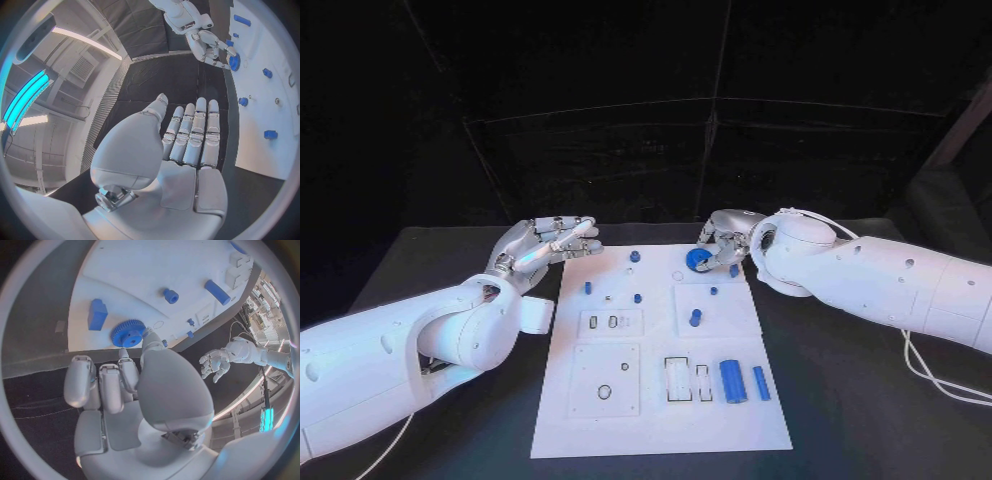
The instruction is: Assemble the parts on the task board
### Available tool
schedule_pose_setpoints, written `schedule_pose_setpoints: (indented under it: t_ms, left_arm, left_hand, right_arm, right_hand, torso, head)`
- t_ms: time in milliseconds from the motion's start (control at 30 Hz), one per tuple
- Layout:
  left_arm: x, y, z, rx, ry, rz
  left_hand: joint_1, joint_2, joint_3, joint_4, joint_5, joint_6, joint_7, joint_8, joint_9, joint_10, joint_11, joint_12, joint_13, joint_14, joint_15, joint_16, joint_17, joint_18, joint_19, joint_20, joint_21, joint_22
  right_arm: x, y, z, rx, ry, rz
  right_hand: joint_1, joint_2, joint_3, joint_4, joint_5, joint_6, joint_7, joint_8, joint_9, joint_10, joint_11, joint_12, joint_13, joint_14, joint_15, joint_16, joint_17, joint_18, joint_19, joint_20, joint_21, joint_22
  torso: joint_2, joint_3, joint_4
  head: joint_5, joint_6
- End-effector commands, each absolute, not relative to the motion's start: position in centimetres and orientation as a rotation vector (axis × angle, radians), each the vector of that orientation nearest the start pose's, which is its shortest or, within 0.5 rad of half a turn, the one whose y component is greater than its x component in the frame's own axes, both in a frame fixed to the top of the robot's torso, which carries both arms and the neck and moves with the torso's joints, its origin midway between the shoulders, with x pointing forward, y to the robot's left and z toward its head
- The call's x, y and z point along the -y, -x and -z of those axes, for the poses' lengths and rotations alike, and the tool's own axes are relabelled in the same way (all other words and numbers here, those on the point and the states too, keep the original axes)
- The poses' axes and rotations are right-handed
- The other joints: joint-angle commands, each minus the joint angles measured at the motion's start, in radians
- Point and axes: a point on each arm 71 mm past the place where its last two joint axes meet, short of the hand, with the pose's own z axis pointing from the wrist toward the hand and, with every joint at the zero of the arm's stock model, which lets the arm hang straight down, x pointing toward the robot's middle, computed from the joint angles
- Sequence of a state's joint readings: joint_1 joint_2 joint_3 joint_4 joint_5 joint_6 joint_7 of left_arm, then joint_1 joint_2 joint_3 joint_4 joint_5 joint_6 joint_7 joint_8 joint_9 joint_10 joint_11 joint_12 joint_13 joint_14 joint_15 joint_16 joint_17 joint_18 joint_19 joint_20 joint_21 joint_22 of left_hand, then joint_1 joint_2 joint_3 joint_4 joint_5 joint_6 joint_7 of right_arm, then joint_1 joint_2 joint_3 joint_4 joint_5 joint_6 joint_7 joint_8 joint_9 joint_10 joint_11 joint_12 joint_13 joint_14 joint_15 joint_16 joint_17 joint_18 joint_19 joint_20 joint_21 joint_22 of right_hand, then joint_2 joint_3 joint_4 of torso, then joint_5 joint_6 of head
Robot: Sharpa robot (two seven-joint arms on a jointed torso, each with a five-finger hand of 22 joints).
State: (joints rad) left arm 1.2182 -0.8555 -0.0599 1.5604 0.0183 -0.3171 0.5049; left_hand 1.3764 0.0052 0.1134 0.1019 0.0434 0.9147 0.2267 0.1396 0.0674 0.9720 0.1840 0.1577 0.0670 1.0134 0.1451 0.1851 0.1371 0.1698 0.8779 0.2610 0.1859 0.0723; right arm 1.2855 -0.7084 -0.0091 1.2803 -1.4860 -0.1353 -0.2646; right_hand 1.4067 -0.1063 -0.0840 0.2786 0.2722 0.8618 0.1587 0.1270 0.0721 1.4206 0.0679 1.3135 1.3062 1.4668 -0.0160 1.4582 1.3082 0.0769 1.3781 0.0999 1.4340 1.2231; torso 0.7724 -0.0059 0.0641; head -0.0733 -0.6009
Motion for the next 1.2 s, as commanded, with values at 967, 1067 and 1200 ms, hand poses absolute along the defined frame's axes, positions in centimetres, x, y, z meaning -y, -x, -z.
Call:
schedule_pose_setpoints:
  t_ms: [967,1067,1200]
  left_arm:
    - [-20.4,-48.4,16.6,-1.331,1.052,1.647]
    - [-20.4,-48.4,16.6,-1.331,1.052,1.646]
    - [-20.4,-48.4,16.6,-1.331,1.052,1.646]
  left_hand:
    - [-0.002,0.009,-0.001,-0.006,0.004,0.003,0.002,-0.007,-0.001,0.006,-0.002,-0.004,-0.001,0.004,0.000,-0.003,0.001,0.014,0.008,-0.002,-0.005,-0.001]
    - [-0.002,0.009,-0.001,-0.007,0.004,0.003,0.002,-0.008,-0.001,0.006,-0.002,-0.005,-0.001,0.004,0.000,-0.004,0.002,0.014,0.008,-0.002,-0.005,-0.002]
    - [-0.002,0.009,-0.001,-0.007,0.004,0.003,0.002,-0.008,-0.001,0.006,-0.002,-0.005,-0.001,0.004,0.000,-0.004,0.002,0.014,0.008,-0.002,-0.005,-0.002]
  right_arm:
    - [20.5,-55.0,15.6,-1.750,0.156,-0.294]
    - [20.1,-54.9,15.4,-1.727,0.169,-0.288]
    - [19.7,-54.8,15.1,-1.690,0.184,-0.286]
  right_hand:
    - [0.084,0.084,0.076,-0.090,0.015,0.054,-0.006,0.048,0.004,0.029,-0.005,0.062,0.076,0.076,0.005,0.039,0.120,-0.026,0.053,-0.001,0.048,0.103]
    - [0.092,0.088,0.102,-0.101,-0.003,0.064,-0.007,0.051,0.003,0.031,-0.006,0.065,0.080,0.075,0.004,0.039,0.121,-0.026,0.053,-0.002,0.049,0.104]
    - [0.103,0.092,0.140,-0.116,-0.027,0.084,-0.011,0.056,0.002,0.032,-0.010,0.066,0.083,0.075,0.001,0.039,0.121,-0.026,0.054,-0.005,0.050,0.107]
  torso:
    - [-0.001,-0.0016,-0.0004]
    - [-0.001,-0.0008,-0.0003]
    - [-0.001,-0.0019,0.0004]
  head:
    - [0.004,-0.010]
    - [0.005,-0.012]
    - [0.005,-0.012]
